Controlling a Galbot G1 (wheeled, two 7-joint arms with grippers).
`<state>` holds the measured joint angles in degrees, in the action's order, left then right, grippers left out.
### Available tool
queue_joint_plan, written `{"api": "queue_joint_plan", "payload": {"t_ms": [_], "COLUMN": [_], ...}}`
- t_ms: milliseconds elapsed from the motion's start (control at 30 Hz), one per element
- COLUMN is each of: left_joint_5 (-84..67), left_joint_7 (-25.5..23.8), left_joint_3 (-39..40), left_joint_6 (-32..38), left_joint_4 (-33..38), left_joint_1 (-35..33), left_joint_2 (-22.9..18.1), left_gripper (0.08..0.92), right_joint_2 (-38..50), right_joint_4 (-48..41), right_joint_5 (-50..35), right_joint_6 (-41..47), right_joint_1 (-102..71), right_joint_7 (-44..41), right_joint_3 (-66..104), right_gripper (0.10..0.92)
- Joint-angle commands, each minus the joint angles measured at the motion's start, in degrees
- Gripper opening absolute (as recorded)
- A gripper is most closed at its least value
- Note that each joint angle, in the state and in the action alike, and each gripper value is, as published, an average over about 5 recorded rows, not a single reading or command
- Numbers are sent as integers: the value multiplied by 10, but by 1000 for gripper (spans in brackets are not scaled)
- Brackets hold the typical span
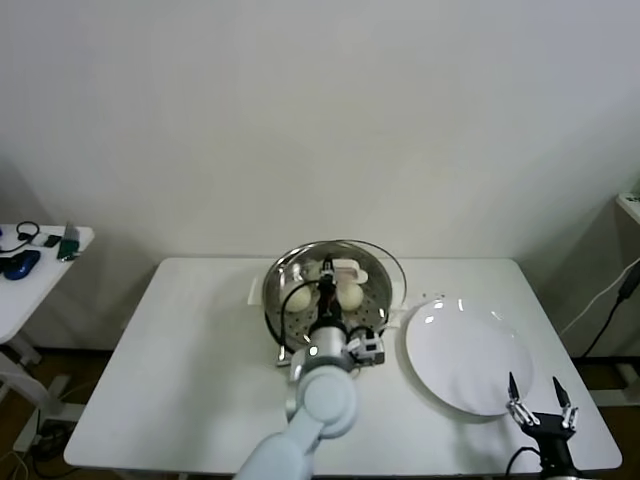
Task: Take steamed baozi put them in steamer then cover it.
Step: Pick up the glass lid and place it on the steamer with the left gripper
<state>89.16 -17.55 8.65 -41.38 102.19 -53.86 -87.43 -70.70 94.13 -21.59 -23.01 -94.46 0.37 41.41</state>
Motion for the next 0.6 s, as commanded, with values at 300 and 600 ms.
{"api": "queue_joint_plan", "payload": {"t_ms": [300, 600], "left_joint_5": [28, 25], "left_joint_7": [8, 32], "left_joint_3": [-18, -38], "left_joint_6": [1, 15], "left_joint_4": [-44, -52], "left_joint_1": [2, 0], "left_joint_2": [-21, -10], "left_gripper": [152, 152], "right_joint_2": [-2, -11], "right_joint_4": [-11, -15], "right_joint_5": [0, 1], "right_joint_6": [-11, -14], "right_joint_1": [-1, -2], "right_joint_7": [-2, -4], "right_joint_3": [1, -2], "right_gripper": [823, 823]}}
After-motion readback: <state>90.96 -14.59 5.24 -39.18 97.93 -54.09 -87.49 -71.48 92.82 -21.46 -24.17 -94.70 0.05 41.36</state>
